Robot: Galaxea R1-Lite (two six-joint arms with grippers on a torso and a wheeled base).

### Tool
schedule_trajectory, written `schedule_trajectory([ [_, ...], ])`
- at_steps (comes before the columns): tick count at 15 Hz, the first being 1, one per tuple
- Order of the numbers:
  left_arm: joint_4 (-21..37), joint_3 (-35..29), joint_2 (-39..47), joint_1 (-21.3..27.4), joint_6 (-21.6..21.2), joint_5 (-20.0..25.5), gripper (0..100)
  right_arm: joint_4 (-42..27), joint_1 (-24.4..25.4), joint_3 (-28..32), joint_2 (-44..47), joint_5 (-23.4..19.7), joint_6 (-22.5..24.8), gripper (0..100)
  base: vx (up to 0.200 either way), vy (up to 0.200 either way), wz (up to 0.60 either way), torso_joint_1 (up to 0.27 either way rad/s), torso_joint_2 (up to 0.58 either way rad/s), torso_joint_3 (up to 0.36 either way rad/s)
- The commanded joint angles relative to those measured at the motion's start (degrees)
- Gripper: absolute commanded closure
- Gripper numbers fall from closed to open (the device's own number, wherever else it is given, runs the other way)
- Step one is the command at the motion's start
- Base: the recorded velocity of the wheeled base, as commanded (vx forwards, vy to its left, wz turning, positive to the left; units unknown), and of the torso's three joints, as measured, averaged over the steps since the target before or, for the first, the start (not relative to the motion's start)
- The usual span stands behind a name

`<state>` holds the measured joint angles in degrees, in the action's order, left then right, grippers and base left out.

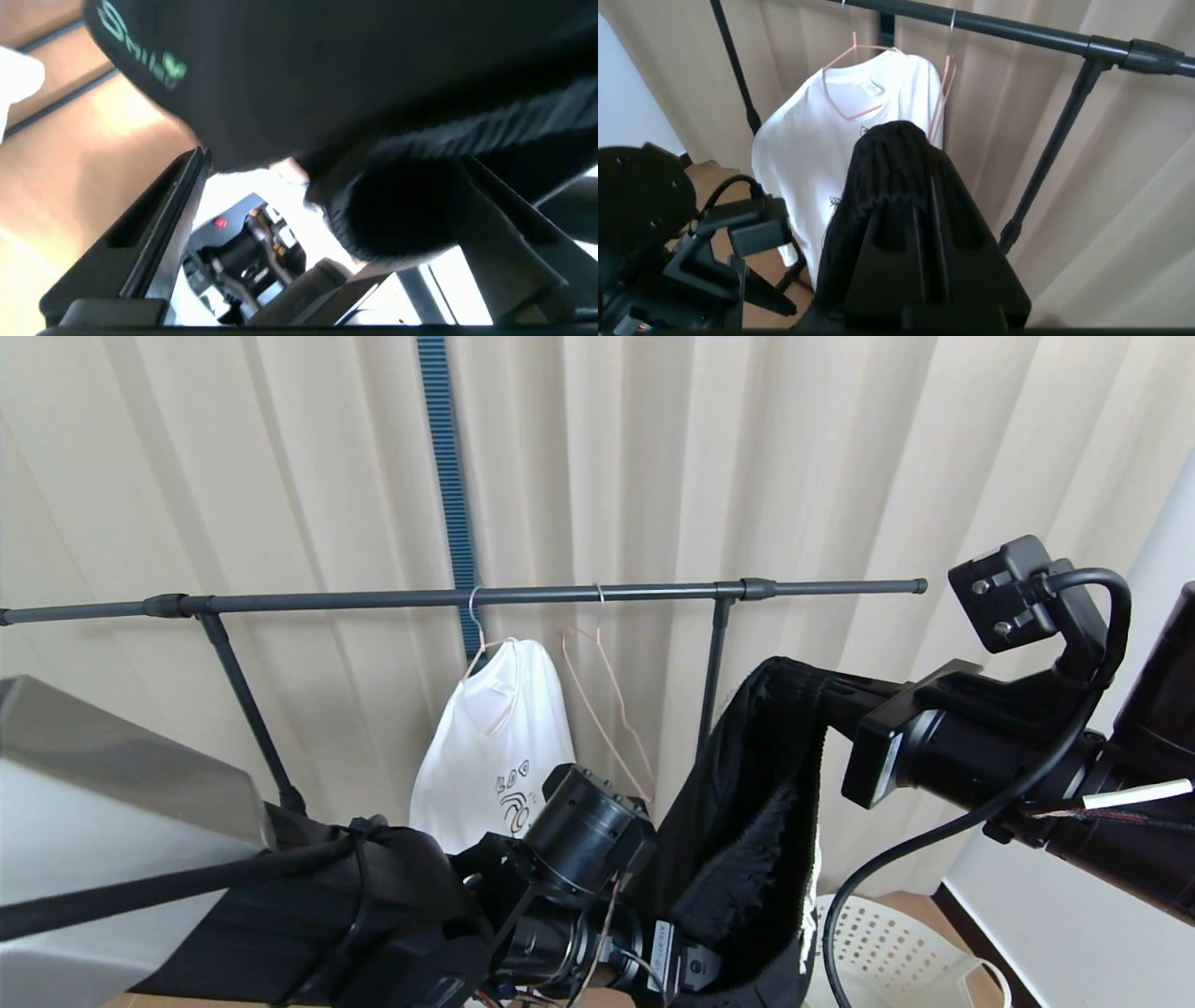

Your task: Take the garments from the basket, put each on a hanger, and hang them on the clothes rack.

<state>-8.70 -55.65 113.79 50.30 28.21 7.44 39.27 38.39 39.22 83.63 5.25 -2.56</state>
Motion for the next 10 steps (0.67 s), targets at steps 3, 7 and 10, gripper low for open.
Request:
schedule_trajectory([
  [3, 0.0, 0.0, 2.1, 1.3, -0.2, -2.2, 100, 0.0, -0.6, 0.9, -0.8, 0.1, 0.1, 100, 0.0, 0.0, 0.0, 0.0, 0.0, 0.0],
  [7, 0.4, 1.2, -5.2, 0.2, -1.0, -6.0, 100, -0.5, -6.2, 2.3, -0.6, 0.2, 0.2, 100, 0.0, 0.0, 0.0, 0.0, 0.0, 0.0],
  [10, 0.6, 3.4, -11.8, -3.3, -4.0, -9.5, 100, -3.6, -8.9, 4.6, -0.7, 0.5, 0.2, 100, 0.0, 0.0, 0.0, 0.0, 0.0, 0.0],
])
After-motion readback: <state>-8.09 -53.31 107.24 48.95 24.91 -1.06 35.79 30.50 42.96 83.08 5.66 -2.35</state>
